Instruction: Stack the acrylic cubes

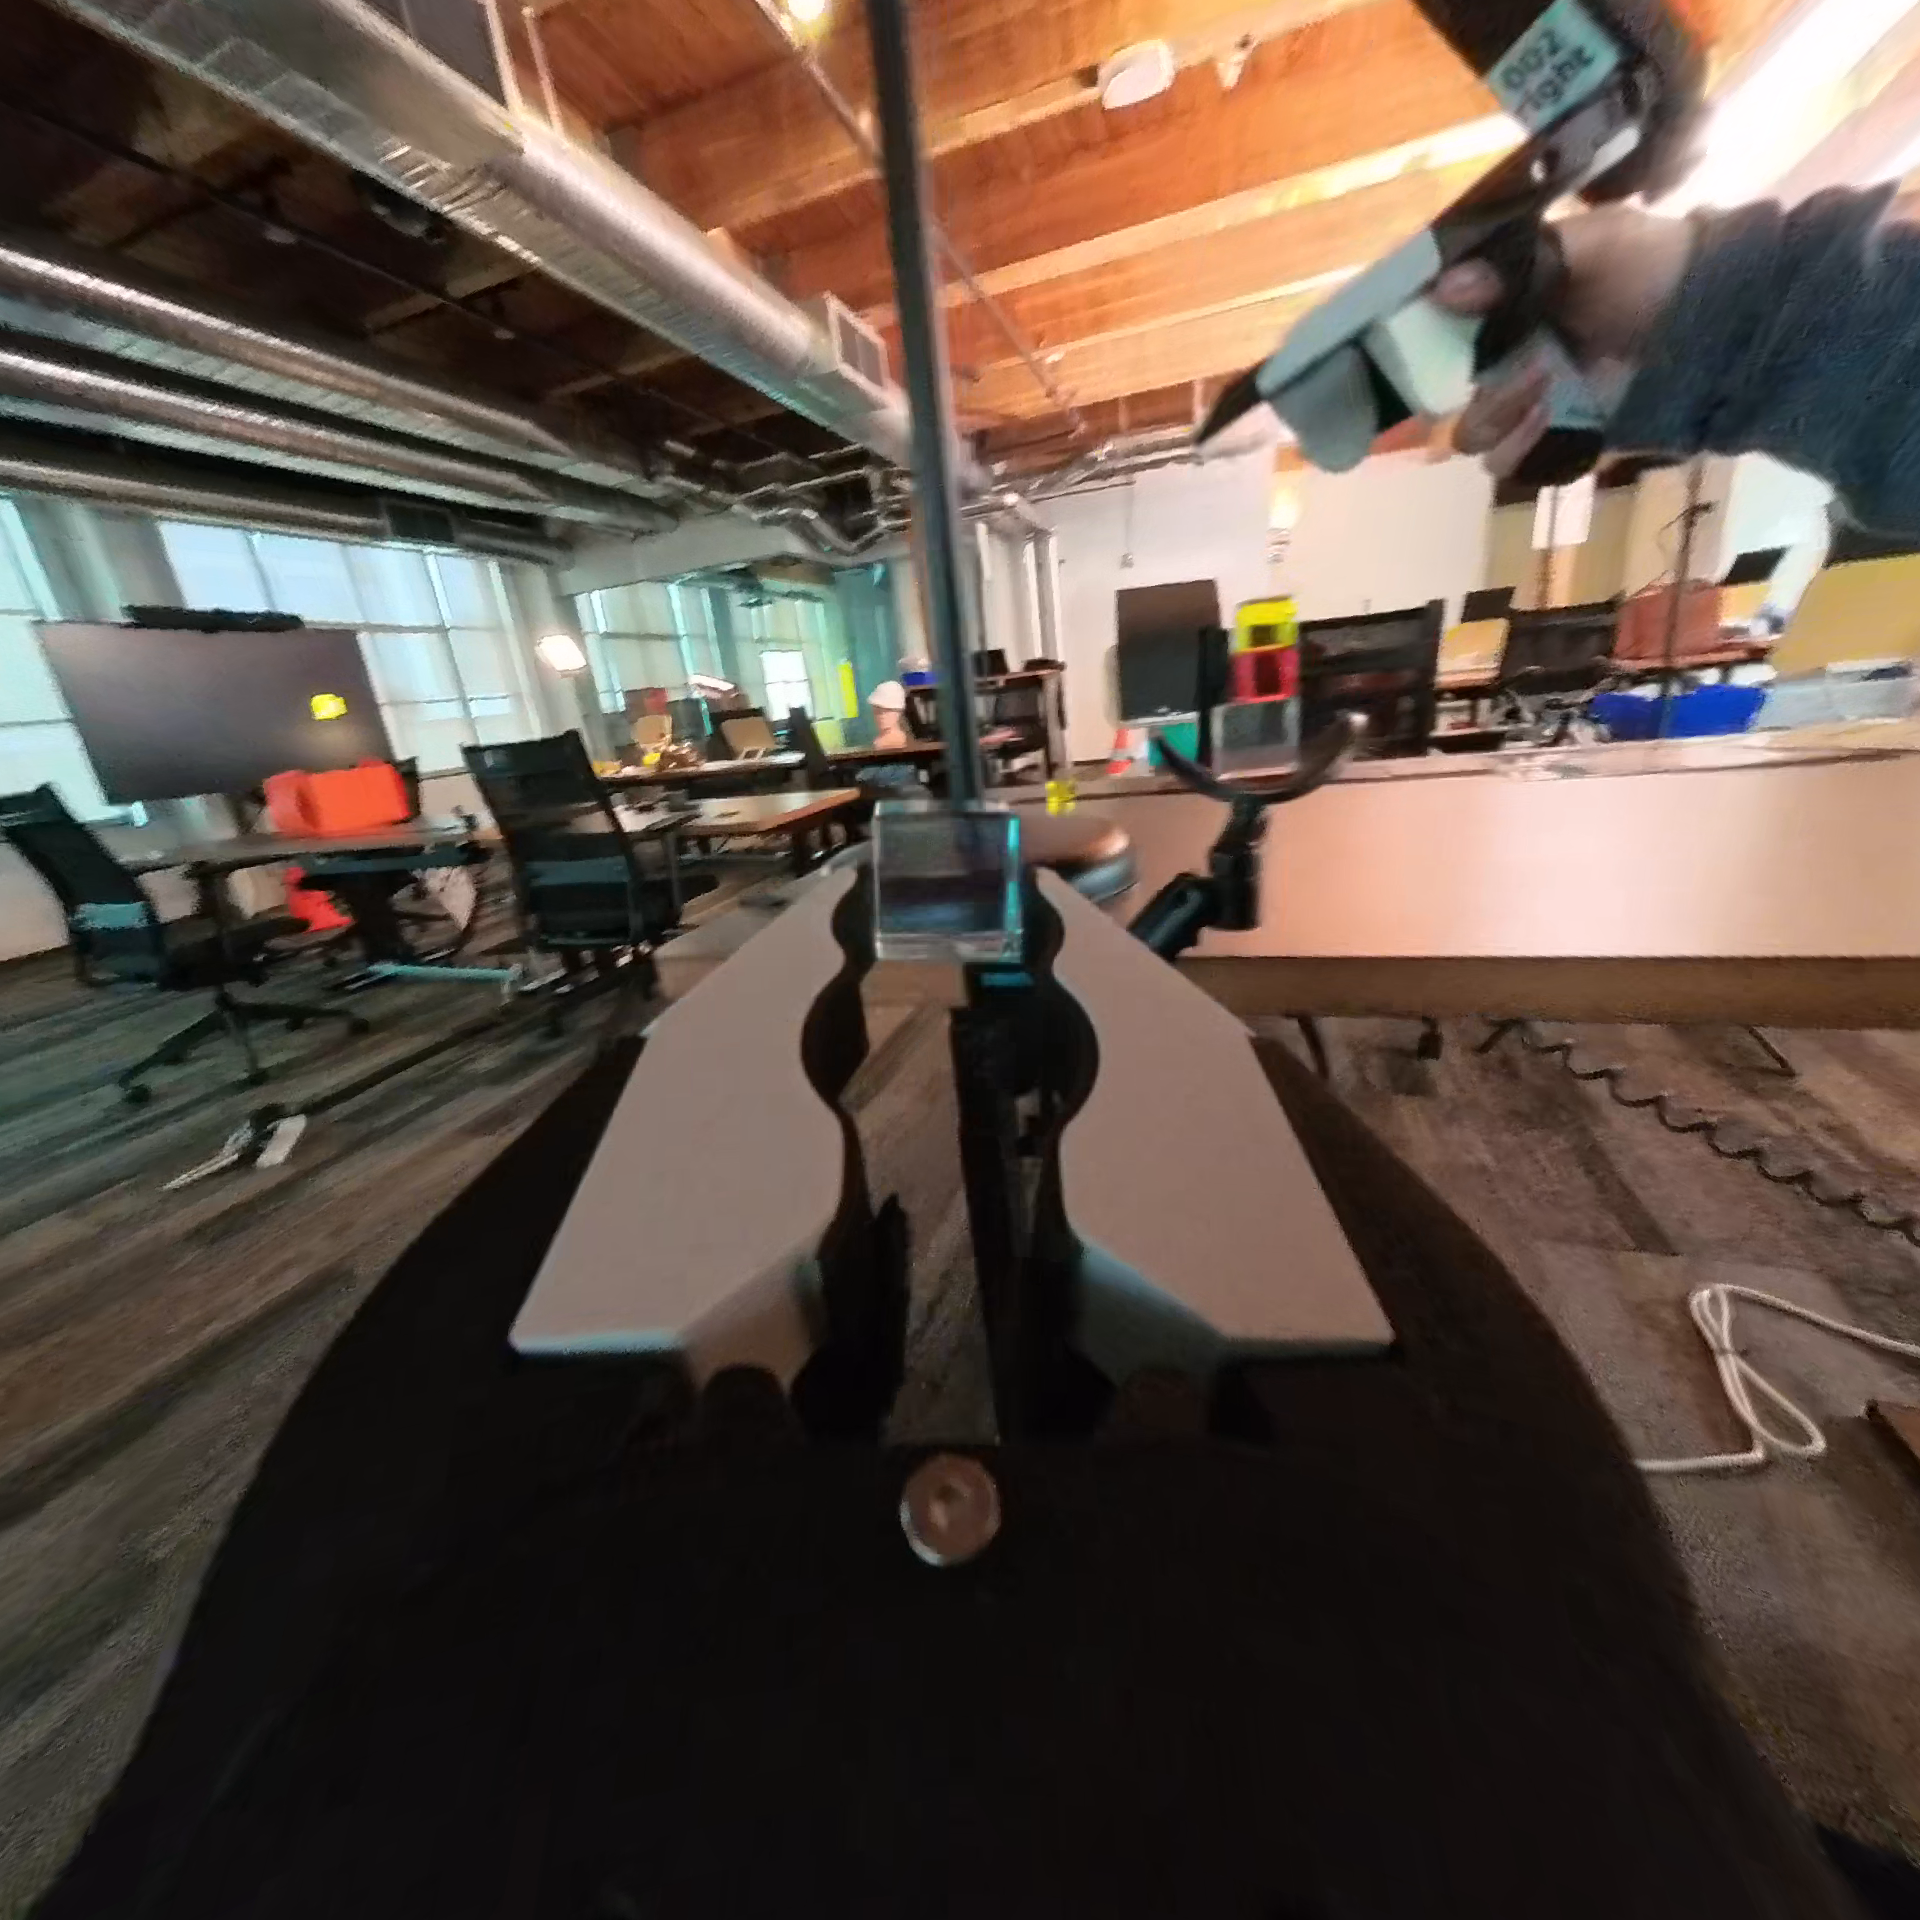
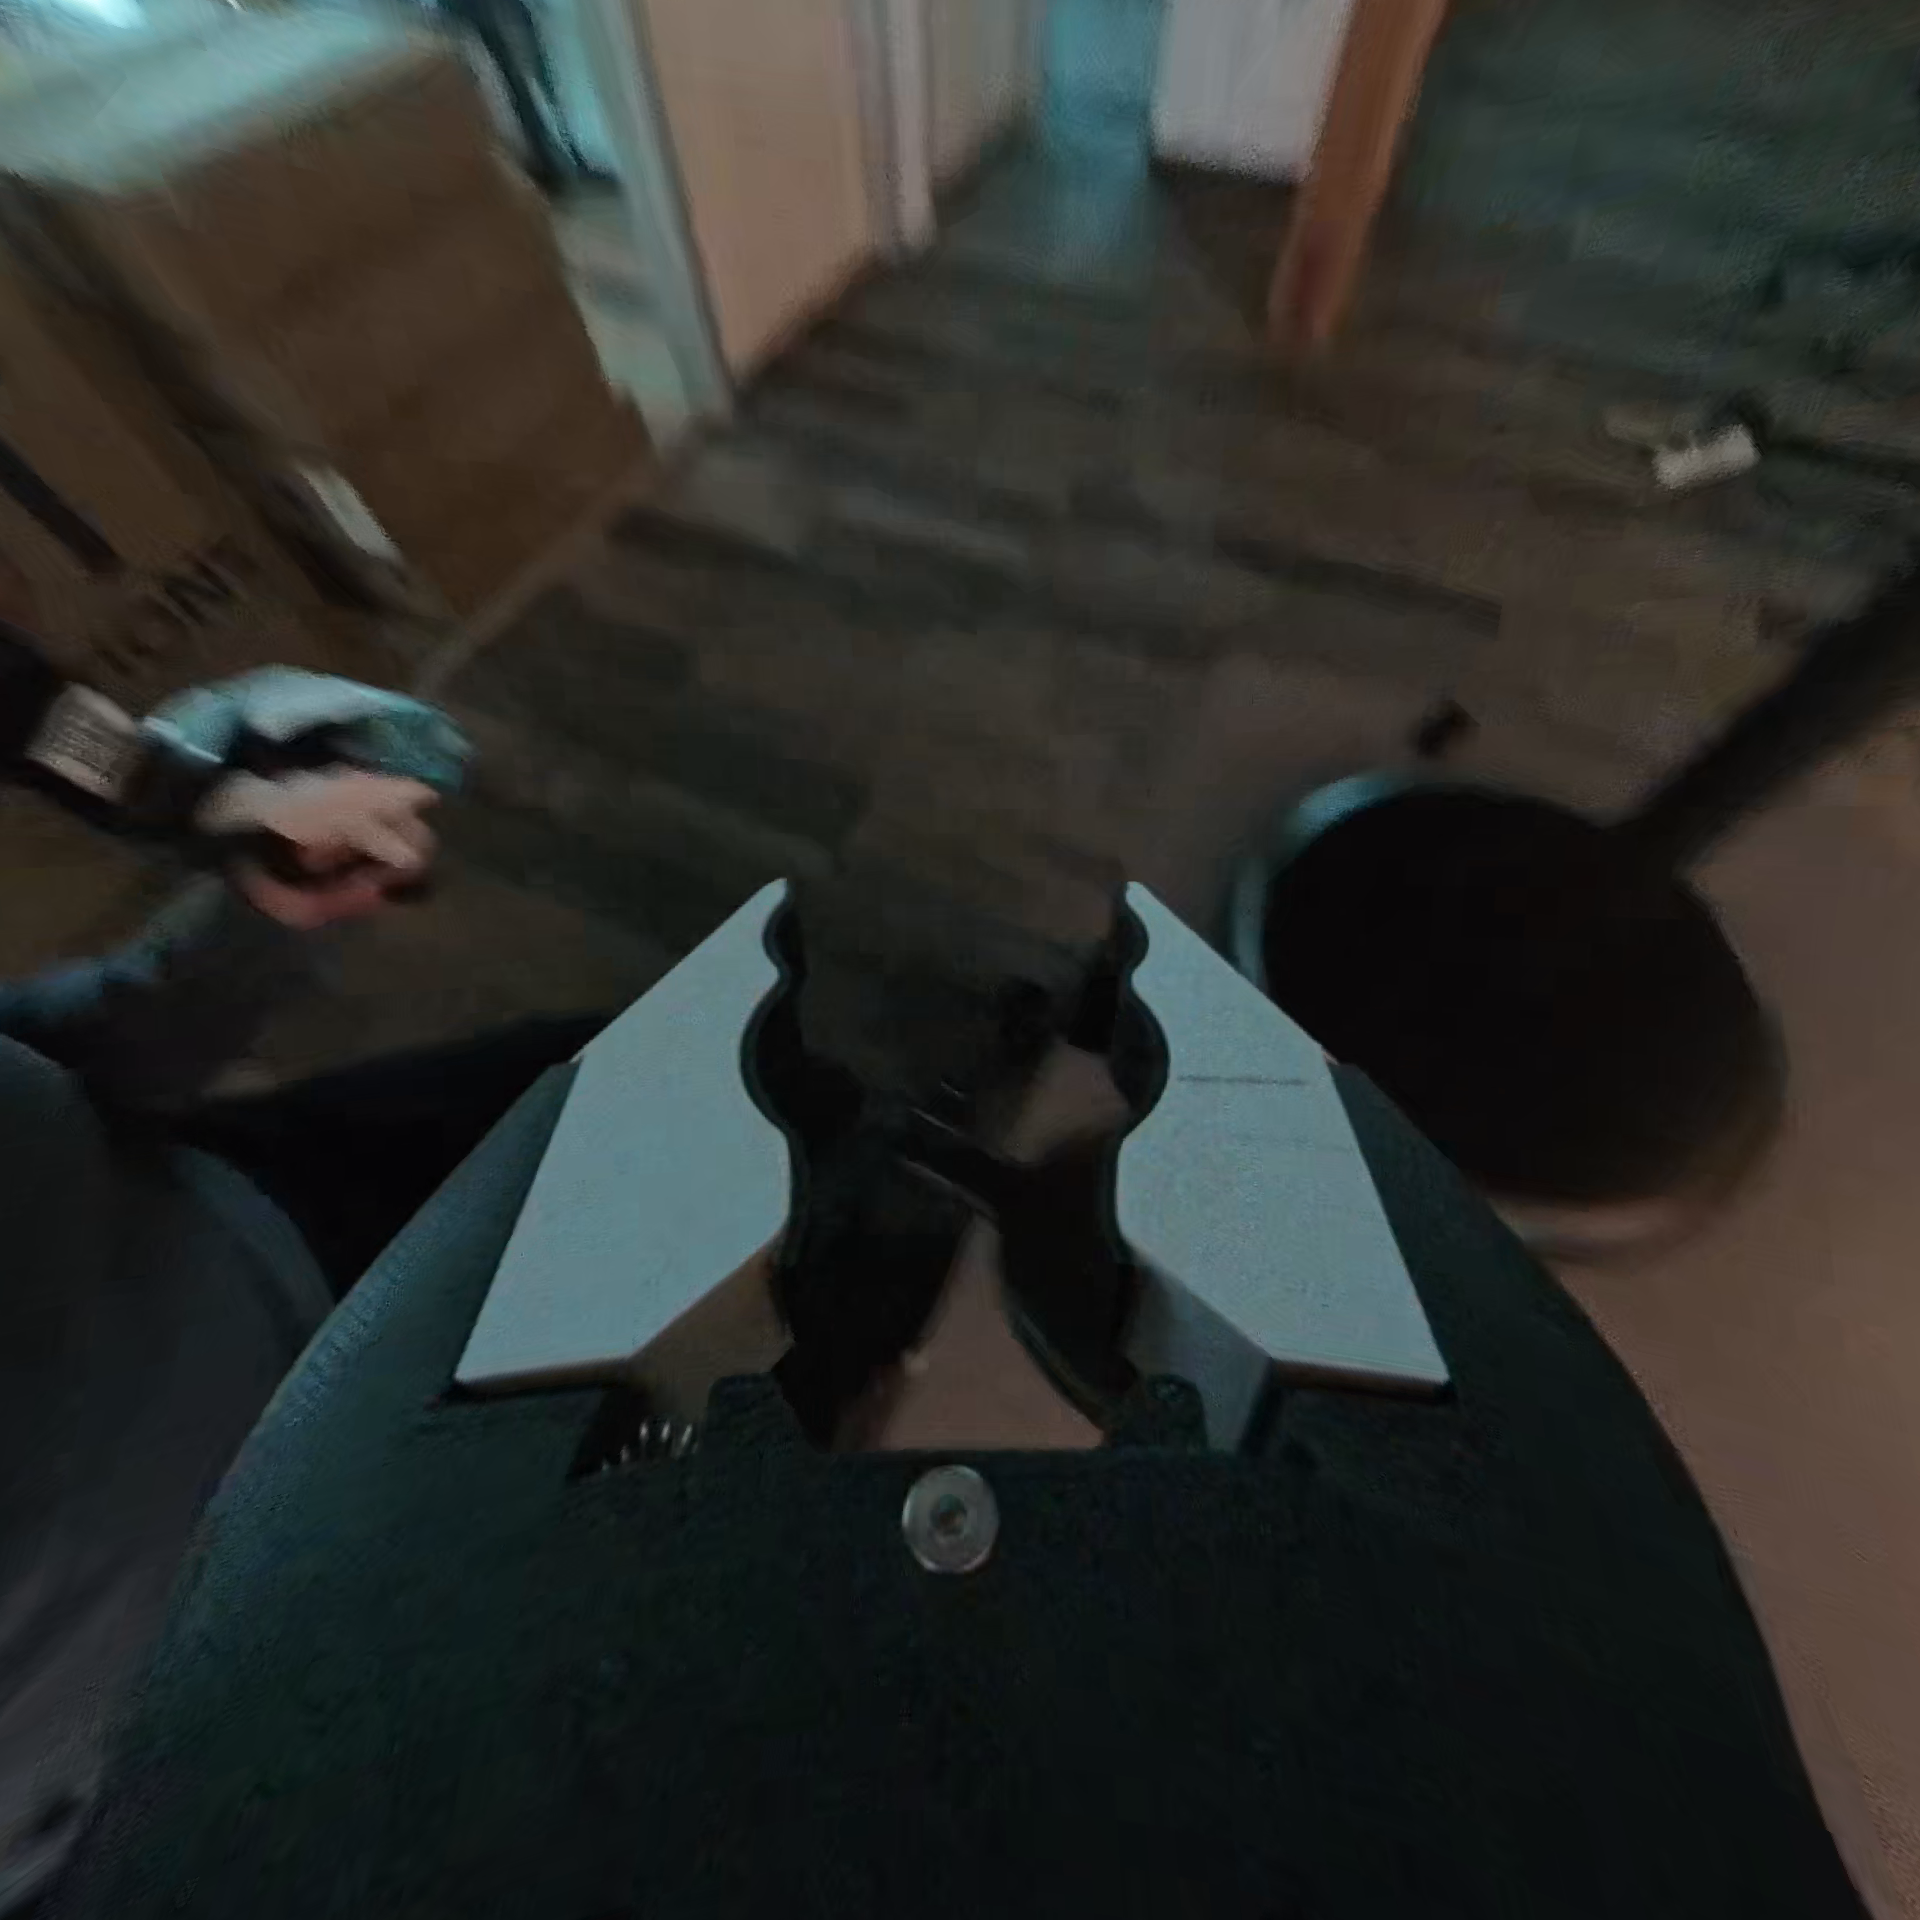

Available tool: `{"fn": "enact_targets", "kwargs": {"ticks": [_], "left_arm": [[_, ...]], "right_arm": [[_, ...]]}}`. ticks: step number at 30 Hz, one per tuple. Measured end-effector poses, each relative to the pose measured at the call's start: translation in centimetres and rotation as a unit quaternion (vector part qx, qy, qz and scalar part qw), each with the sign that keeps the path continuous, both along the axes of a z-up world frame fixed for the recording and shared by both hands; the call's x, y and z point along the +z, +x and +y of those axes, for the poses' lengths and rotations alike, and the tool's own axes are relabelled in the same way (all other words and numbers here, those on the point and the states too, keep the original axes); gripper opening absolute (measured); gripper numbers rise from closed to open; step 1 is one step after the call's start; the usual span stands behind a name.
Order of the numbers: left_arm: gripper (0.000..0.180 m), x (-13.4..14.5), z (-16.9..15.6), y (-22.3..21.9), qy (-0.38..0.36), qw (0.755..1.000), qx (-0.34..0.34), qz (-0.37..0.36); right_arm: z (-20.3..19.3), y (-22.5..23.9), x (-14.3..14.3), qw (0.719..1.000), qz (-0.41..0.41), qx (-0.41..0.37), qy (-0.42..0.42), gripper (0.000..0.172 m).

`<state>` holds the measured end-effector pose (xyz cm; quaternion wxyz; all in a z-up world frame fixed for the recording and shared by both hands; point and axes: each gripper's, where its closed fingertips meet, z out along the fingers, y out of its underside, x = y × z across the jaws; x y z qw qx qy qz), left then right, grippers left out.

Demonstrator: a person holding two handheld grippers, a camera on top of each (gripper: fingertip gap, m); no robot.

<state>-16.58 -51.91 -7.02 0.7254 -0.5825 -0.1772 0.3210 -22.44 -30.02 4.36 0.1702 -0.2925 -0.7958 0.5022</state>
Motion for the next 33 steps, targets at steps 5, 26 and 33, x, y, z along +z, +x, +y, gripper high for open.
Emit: {"fn": "enact_targets", "kwargs": {"ticks": [5,26,33], "left_arm": [[0.026,0.8,5.0,2.8,-0.053,0.995,-0.013,0.089],[0.042,2.3,6.1,6.3,-0.021,0.979,0.026,0.201],[0.043,2.7,1.2,2.9,0.028,0.987,0.077,0.139]], "right_arm": [[-11.5,8.1,-3.8,0.991,-0.009,0.090,-0.095,0.047],[-12.0,9.3,-6.4,0.990,0.120,0.064,0.047,0.024],[4.8,0.7,-1.2,0.985,0.039,-0.108,0.127,0.023]]}}
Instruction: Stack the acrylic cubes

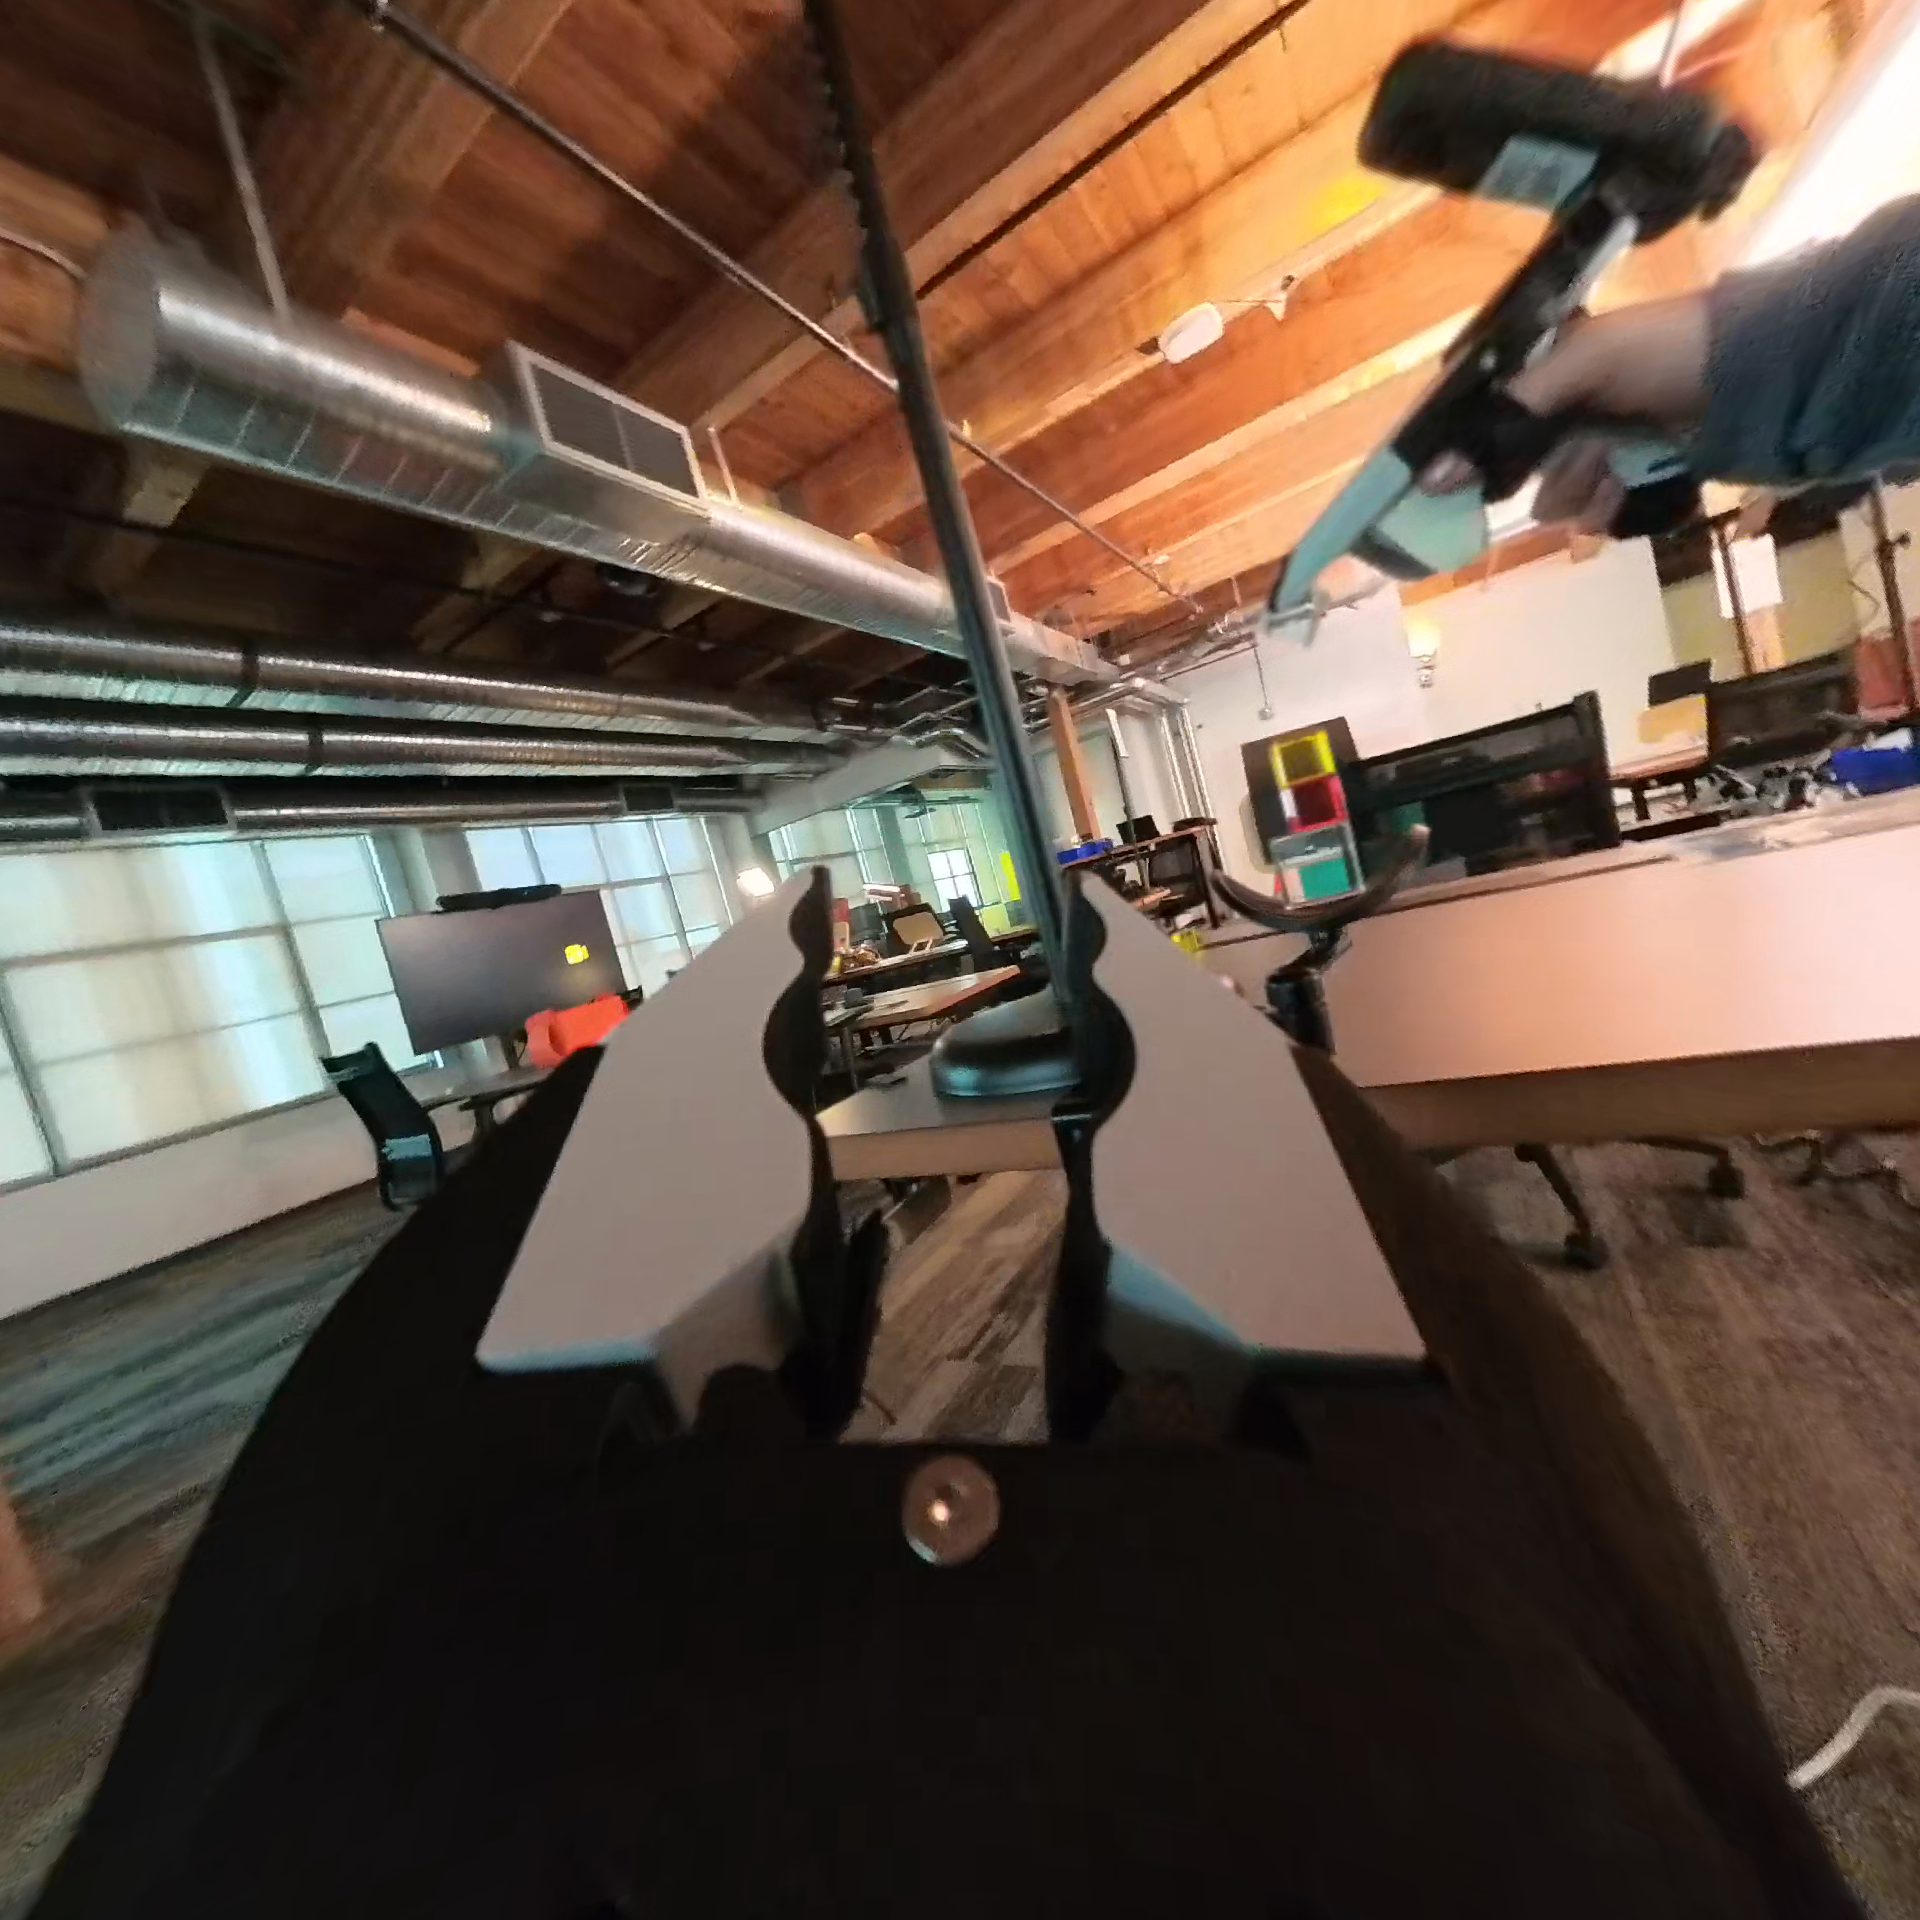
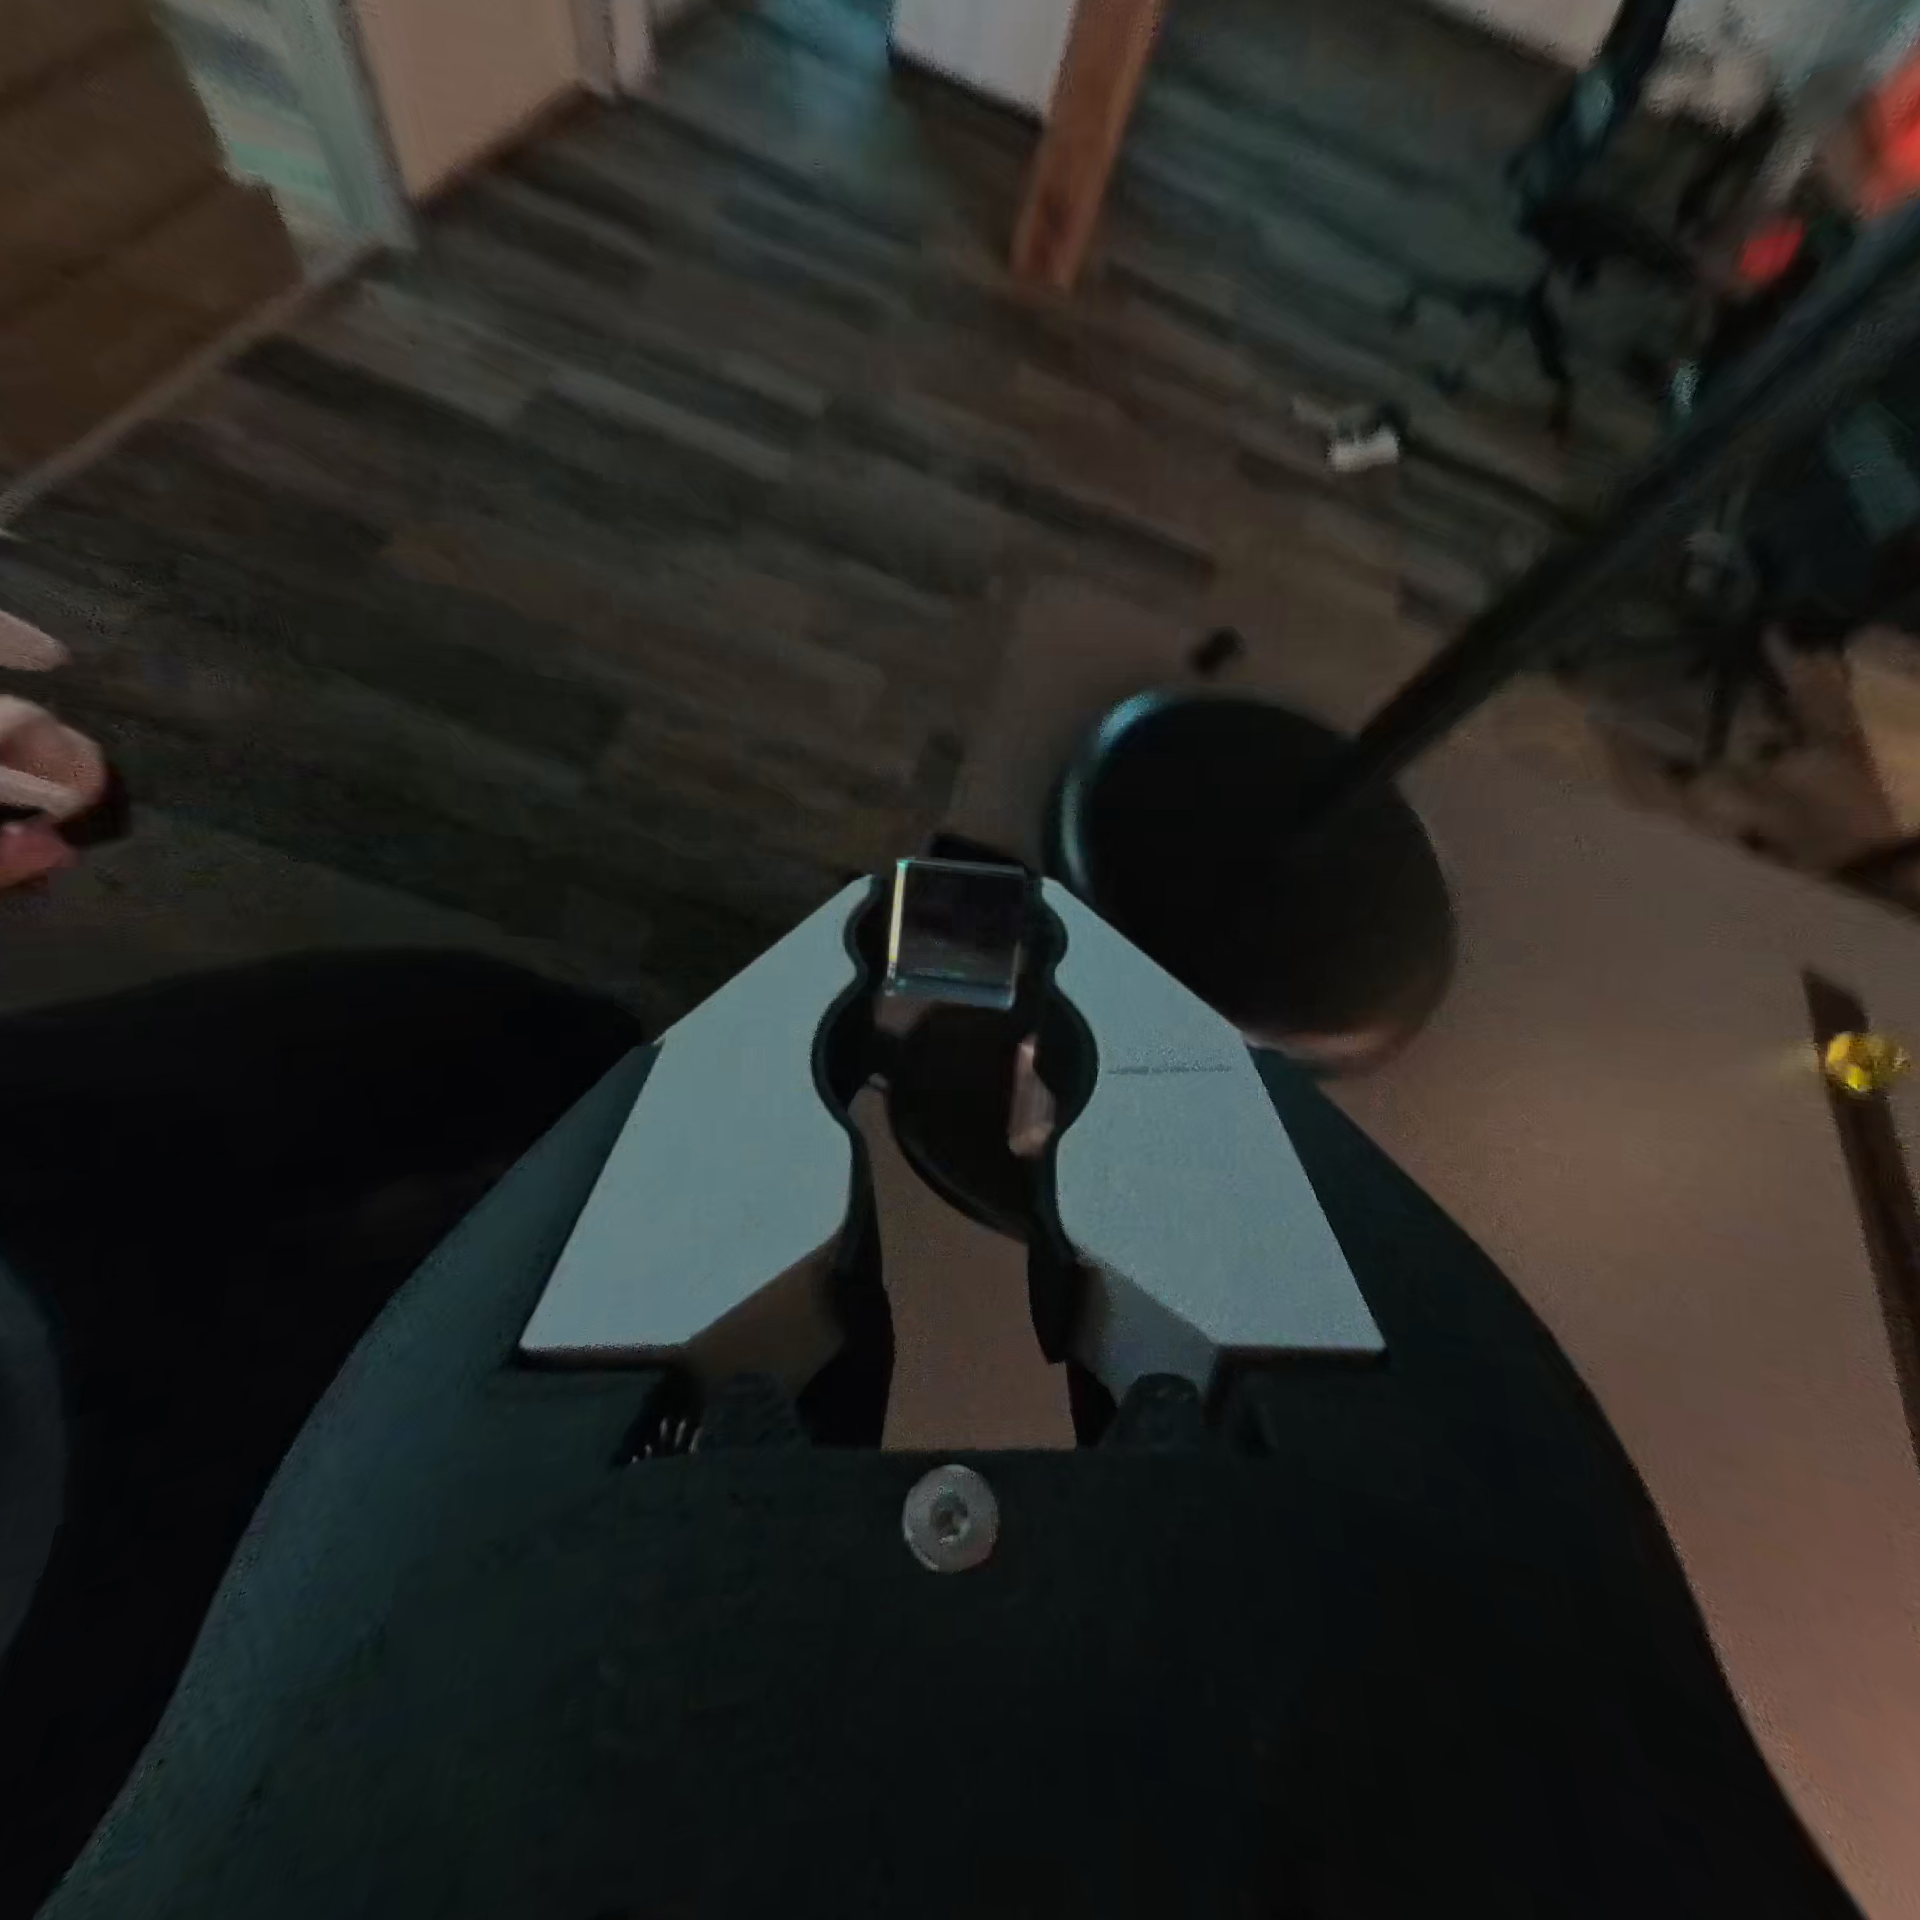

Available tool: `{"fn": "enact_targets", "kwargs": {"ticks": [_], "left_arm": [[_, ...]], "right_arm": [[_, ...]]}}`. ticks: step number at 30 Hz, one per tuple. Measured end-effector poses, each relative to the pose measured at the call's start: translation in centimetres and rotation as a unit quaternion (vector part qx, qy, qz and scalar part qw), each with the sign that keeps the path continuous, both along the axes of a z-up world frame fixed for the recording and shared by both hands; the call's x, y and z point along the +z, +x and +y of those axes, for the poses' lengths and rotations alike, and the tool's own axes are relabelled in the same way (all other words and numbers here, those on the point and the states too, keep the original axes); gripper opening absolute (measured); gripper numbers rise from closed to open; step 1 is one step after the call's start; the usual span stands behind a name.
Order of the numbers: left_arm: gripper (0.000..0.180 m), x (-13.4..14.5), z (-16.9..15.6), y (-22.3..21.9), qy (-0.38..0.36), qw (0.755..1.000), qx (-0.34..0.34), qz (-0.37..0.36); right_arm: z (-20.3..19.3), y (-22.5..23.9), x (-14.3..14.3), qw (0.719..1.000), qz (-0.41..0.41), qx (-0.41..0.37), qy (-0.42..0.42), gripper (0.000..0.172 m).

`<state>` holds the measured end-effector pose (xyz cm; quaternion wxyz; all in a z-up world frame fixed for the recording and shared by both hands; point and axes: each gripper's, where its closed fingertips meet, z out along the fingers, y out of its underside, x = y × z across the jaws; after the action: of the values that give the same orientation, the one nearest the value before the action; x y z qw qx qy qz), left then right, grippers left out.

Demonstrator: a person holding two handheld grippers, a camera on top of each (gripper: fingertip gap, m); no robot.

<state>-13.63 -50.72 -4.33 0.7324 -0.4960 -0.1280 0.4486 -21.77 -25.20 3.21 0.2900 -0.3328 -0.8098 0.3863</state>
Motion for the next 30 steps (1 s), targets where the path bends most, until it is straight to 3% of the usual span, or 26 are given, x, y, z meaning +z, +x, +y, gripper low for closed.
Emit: {"fn": "enact_targets", "kwargs": {"ticks": [3,9,30], "left_arm": [[0.043,0.1,-0.5,-0.6,0.014,1.000,-0.007,-0.017],[0.043,0.0,-0.2,-0.7,0.010,1.000,-0.009,-0.022],[0.040,-0.3,-0.7,-0.8,0.019,0.999,-0.014,-0.031]], "right_arm": [[3.2,-1.7,-1.8,0.996,-0.079,-0.027,0.010,0.023],[5.8,-3.2,-2.2,0.990,-0.128,-0.051,-0.001,0.023],[4.9,-4.0,-4.0,0.968,-0.243,-0.034,0.056,0.024]]}}
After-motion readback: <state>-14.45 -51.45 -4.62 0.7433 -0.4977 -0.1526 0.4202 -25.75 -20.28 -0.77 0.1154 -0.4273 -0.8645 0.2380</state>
